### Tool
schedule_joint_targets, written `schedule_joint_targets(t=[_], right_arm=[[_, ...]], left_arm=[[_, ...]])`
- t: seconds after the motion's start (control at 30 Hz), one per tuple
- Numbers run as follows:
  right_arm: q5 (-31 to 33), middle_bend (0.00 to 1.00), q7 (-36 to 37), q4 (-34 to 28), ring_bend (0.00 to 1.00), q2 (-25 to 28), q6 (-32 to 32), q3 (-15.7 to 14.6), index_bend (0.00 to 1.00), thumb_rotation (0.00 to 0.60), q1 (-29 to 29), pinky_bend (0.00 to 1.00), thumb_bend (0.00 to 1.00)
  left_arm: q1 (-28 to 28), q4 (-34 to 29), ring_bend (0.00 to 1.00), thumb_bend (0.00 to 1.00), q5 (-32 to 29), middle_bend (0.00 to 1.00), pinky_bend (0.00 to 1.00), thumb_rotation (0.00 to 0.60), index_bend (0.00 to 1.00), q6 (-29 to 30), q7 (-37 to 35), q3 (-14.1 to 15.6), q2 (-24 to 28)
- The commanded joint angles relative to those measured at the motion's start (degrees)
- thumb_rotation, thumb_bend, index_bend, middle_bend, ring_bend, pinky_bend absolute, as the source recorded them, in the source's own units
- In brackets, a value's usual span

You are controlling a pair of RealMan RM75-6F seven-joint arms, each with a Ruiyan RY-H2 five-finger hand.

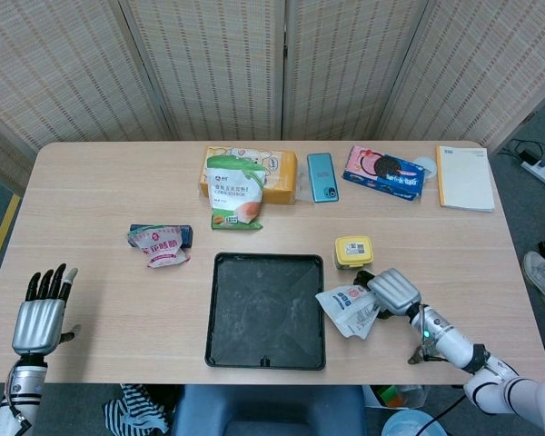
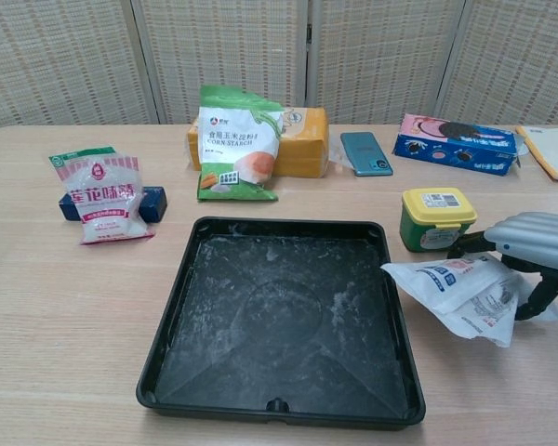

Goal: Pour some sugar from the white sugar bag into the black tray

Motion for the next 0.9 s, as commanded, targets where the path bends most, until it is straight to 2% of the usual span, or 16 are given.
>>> schedule_joint_targets(t=[0.03,0.27,0.43,0.57,0.77,0.9], right_arm=[[-0.3,0.76,-0.1,0.6,0.96,-0.4,1.8,0.2,0.84,0.600,-0.7,1.00,0.27],[-0.7,0.82,-0.1,-0.7,0.98,1.1,4.5,0.7,0.91,0.600,-1.3,1.00,0.27],[-0.7,0.82,-0.6,-1.9,0.98,2.1,4.9,0.9,0.92,0.600,-1.3,1.00,0.27],[-1.3,0.82,-2.1,-4.2,0.98,4.1,7.5,1.6,0.92,0.600,-1.5,1.00,0.27],[-1.7,0.82,-8.7,-12.6,0.98,8.7,12.7,4.0,0.92,0.600,-2.1,1.00,0.27],[-1.6,0.82,-17.2,-18.2,0.98,10.0,15.1,6.6,0.92,0.600,-2.0,1.00,0.27]], left_arm=[[0.0,-0.1,0.03,0.17,0.1,0.00,0.00,0.600,0.00,0.1,0.0,0.1,0.0],[0.0,-0.1,0.03,0.17,0.3,0.00,0.00,0.600,0.00,0.1,0.1,0.1,0.0],[0.0,-0.2,0.03,0.17,0.3,0.00,0.00,0.600,0.00,0.1,0.0,0.2,0.0],[0.0,-0.2,0.03,0.17,0.1,0.00,0.00,0.600,0.00,-0.1,-0.2,0.0,0.1],[-0.1,-0.5,0.03,0.17,0.2,0.00,0.00,0.600,0.00,-0.4,-1.1,0.0,0.4],[-0.1,-0.9,0.03,0.17,0.4,0.00,0.00,0.600,0.00,-0.5,-2.0,0.1,0.9]])
